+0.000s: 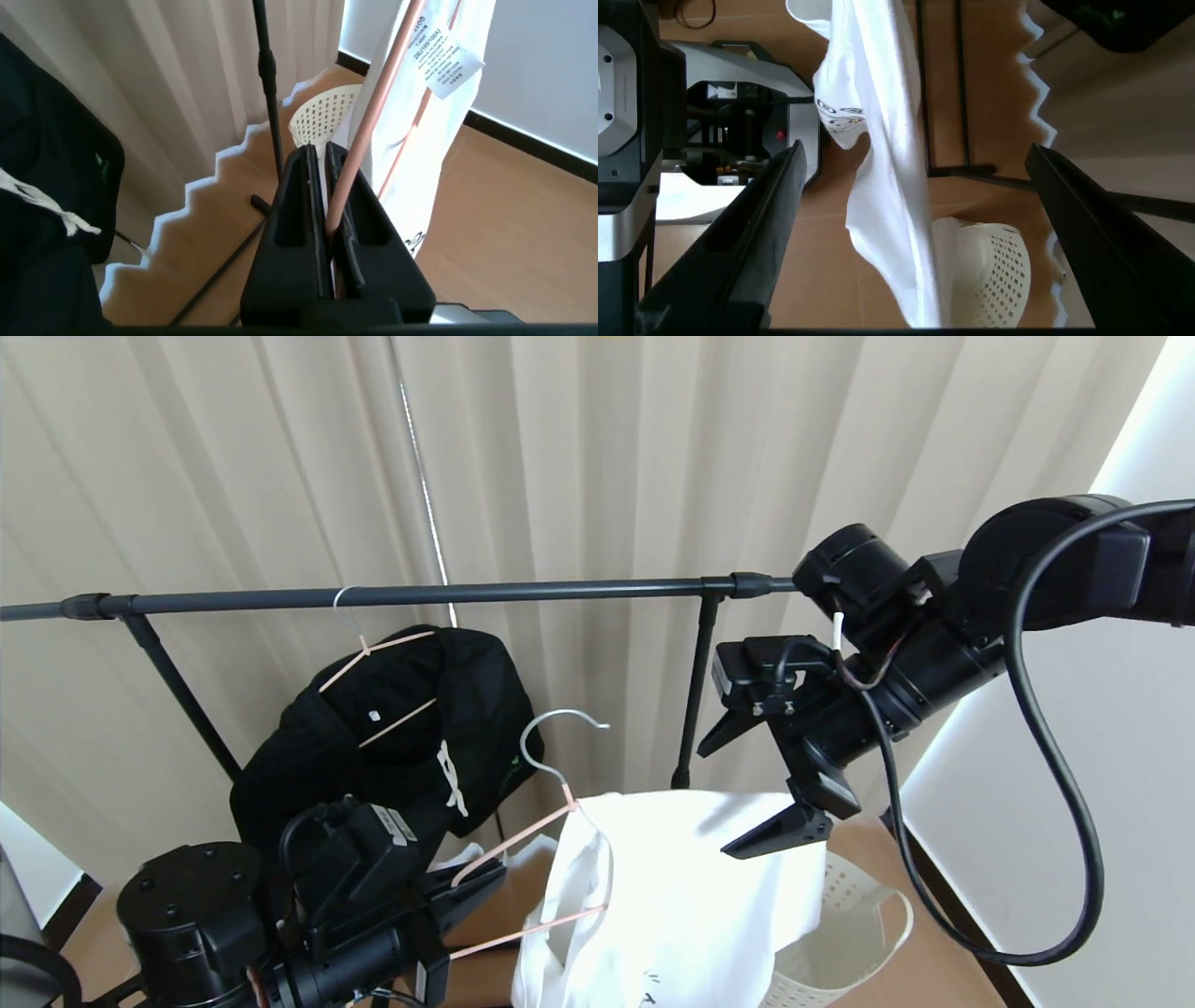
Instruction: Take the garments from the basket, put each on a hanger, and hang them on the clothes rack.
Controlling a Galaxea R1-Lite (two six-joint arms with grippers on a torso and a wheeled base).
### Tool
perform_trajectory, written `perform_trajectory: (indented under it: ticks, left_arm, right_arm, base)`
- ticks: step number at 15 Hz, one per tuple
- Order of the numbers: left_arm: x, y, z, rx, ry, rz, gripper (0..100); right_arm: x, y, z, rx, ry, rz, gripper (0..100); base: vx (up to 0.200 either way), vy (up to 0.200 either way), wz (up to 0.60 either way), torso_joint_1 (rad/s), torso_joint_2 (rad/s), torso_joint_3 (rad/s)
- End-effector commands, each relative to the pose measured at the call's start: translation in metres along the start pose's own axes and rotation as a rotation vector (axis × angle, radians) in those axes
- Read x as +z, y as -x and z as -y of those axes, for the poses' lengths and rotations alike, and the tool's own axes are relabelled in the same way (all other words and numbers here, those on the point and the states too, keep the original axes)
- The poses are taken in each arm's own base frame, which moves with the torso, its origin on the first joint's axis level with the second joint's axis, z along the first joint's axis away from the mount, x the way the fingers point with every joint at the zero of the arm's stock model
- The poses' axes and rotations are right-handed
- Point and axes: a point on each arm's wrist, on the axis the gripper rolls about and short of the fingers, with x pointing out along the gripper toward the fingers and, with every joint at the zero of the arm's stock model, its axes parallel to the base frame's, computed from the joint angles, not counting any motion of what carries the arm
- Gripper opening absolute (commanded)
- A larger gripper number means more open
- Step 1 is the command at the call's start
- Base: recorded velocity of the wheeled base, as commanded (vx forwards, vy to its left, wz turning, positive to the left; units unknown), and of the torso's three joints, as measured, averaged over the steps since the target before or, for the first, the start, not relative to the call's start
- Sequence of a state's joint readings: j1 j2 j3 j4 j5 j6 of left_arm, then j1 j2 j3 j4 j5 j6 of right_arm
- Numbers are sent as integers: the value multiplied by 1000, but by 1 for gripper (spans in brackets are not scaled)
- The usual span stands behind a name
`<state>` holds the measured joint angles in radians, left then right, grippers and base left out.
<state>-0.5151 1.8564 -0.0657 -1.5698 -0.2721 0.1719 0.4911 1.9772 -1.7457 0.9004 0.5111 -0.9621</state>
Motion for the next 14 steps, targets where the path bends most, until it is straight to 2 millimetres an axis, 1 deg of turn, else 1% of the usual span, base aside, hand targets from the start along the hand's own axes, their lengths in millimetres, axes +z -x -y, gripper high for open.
perform_trajectory:
  ticks: [1, 8, 14]
  left_arm:
    - [2, 2, 2, -5, -3, 6, 0]
    - [7, 4, 1, 0, -9, 34, 0]
    - [9, 5, 1, 3, -10, 44, 0]
  right_arm:
    - [0, -12, 1, 37, -2, 5, 100]
    - [3, -24, -2, 86, 2, 16, 100]
    - [5, -25, -2, 86, 9, 20, 100]
  base:
    - [0, 0, 0, 0, 0, 0]
    - [0, 0, 0, 0, 0, 0]
    - [0, 0, 0, 0, 0, 0]
